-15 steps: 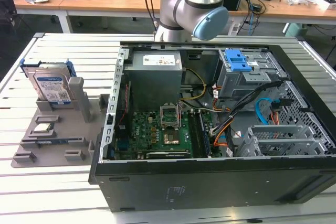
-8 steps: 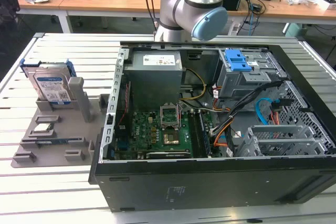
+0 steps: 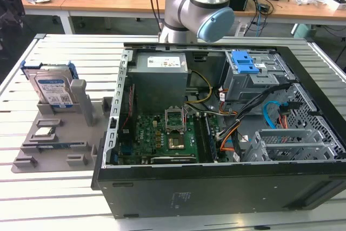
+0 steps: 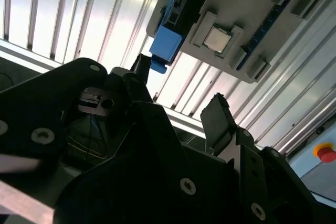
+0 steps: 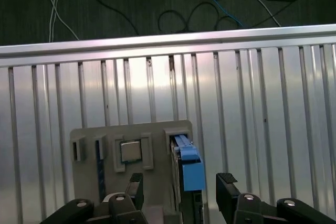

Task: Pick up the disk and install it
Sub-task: 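Pick up the disk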

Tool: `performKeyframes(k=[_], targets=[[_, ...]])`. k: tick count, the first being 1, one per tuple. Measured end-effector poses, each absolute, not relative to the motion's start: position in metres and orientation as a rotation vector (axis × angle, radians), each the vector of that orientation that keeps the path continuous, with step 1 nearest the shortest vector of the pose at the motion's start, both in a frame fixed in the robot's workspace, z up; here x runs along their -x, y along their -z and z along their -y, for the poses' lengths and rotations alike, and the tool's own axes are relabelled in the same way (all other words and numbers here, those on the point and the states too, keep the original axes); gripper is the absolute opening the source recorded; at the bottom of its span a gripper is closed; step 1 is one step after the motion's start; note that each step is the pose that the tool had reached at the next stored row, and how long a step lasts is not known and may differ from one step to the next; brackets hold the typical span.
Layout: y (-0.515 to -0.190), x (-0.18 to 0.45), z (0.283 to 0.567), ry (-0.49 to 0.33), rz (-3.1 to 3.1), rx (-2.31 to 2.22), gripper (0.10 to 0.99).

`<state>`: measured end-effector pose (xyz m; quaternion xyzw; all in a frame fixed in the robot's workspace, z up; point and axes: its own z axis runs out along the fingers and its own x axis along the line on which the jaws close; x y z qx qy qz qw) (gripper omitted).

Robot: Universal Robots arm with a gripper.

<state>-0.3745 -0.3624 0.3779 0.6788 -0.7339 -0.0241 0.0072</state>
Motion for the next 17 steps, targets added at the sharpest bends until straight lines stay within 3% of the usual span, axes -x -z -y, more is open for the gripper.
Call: performKeyframes(k=[17], targets=[[-0.334,0.36,0.349,0.061,2.238,-2.17,0.663]])
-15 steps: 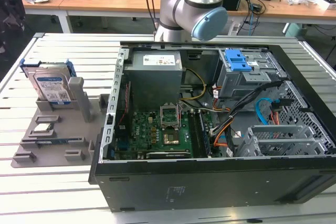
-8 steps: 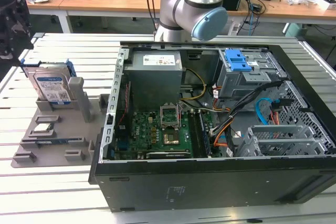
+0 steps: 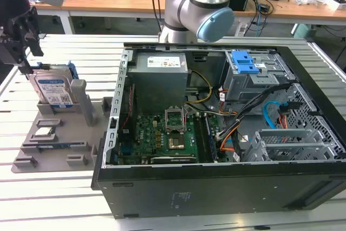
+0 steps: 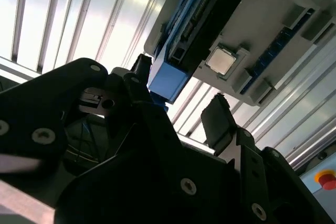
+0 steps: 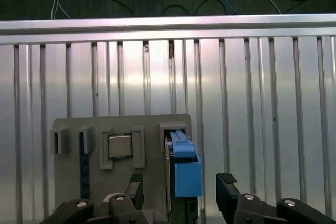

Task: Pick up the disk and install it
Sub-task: 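Pick up the disk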

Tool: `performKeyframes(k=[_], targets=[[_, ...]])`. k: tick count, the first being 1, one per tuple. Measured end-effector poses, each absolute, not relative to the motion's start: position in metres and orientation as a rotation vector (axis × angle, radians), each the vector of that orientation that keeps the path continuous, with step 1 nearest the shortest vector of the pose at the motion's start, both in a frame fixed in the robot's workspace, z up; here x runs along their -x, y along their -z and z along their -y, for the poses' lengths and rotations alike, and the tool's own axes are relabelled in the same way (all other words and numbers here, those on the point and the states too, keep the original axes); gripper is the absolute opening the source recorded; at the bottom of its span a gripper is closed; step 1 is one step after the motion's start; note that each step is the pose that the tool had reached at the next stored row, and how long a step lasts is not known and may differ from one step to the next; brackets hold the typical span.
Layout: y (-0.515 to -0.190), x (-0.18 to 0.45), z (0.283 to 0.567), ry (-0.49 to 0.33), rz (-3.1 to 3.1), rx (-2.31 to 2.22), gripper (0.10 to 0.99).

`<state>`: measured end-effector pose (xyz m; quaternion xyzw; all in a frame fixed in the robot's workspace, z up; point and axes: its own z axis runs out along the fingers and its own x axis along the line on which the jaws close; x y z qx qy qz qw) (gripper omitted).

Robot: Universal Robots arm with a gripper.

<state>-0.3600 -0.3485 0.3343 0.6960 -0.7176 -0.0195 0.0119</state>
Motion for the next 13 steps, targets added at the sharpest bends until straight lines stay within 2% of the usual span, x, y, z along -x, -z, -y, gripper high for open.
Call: performKeyframes(k=[13], targets=[[-0.306,0.352,0.343,0.053,2.209,-2.193,0.663]])
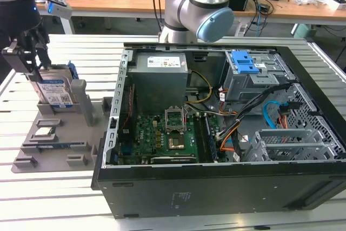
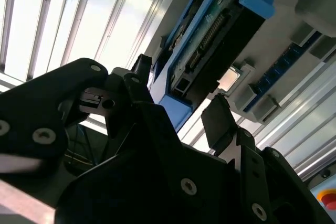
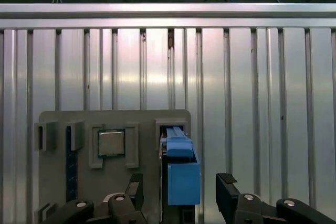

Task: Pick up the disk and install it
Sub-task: 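Pick up the disk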

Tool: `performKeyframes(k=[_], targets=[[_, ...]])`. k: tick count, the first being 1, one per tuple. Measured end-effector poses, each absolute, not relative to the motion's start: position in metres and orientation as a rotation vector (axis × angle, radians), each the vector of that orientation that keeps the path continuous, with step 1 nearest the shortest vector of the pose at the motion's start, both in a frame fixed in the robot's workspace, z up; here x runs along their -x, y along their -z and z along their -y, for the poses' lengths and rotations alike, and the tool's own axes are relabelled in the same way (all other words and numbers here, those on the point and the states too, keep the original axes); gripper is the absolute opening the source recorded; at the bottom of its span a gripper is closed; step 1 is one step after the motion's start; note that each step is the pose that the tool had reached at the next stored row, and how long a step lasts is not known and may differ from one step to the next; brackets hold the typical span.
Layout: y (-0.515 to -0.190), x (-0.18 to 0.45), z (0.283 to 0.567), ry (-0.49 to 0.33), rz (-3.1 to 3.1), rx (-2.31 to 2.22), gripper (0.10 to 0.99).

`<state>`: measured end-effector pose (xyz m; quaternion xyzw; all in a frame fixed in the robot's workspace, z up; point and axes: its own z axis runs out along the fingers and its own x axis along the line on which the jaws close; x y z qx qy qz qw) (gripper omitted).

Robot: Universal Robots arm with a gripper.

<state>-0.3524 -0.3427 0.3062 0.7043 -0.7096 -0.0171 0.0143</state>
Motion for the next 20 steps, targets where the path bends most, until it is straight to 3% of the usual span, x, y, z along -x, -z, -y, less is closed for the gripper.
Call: performKeyframes(k=[15,16,19,20], targets=[[-0.281,0.347,0.341,0.05,2.189,-2.21,0.663],[-0.281,0.347,0.341,0.051,2.189,-2.21,0.643],[-0.281,0.347,0.341,0.051,2.189,-2.21,0.459],[-0.281,0.347,0.341,0.05,2.189,-2.21,0.459]])
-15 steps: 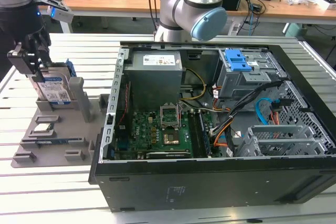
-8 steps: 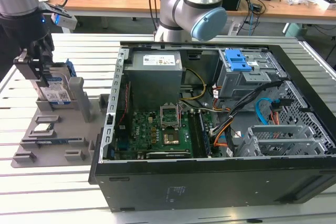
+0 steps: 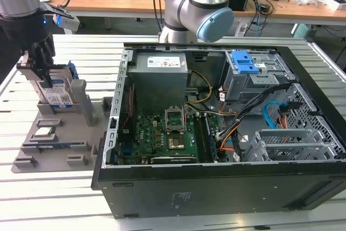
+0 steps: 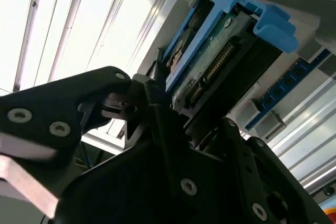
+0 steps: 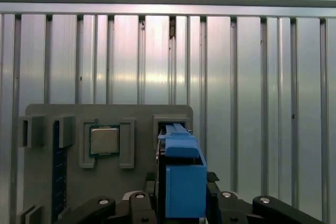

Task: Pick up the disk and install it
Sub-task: 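Pick up the disk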

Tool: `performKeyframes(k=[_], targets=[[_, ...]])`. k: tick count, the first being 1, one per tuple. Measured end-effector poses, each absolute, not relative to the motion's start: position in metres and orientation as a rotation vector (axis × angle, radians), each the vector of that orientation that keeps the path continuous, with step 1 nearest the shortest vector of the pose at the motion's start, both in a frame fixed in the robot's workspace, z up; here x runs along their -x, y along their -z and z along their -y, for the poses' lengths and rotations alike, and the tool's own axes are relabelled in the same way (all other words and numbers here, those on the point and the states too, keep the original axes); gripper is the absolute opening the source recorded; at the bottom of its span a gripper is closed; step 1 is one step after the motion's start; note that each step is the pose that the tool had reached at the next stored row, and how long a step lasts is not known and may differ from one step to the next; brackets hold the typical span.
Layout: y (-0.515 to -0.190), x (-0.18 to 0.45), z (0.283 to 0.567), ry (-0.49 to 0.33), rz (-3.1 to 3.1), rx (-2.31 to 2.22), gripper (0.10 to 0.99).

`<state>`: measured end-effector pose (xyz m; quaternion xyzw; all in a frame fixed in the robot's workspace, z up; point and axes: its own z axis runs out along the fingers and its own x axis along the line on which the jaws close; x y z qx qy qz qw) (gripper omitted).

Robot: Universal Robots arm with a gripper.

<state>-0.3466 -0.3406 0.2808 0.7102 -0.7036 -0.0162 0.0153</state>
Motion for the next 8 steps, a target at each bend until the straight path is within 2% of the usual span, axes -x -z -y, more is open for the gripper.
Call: performKeyframes(k=[2,8], targets=[[-0.2808,0.3466,0.3406,0.051,2.19,-2.21,0.361],[-0.2808,0.3466,0.3406,0.051,2.189,-2.21,0.361]])
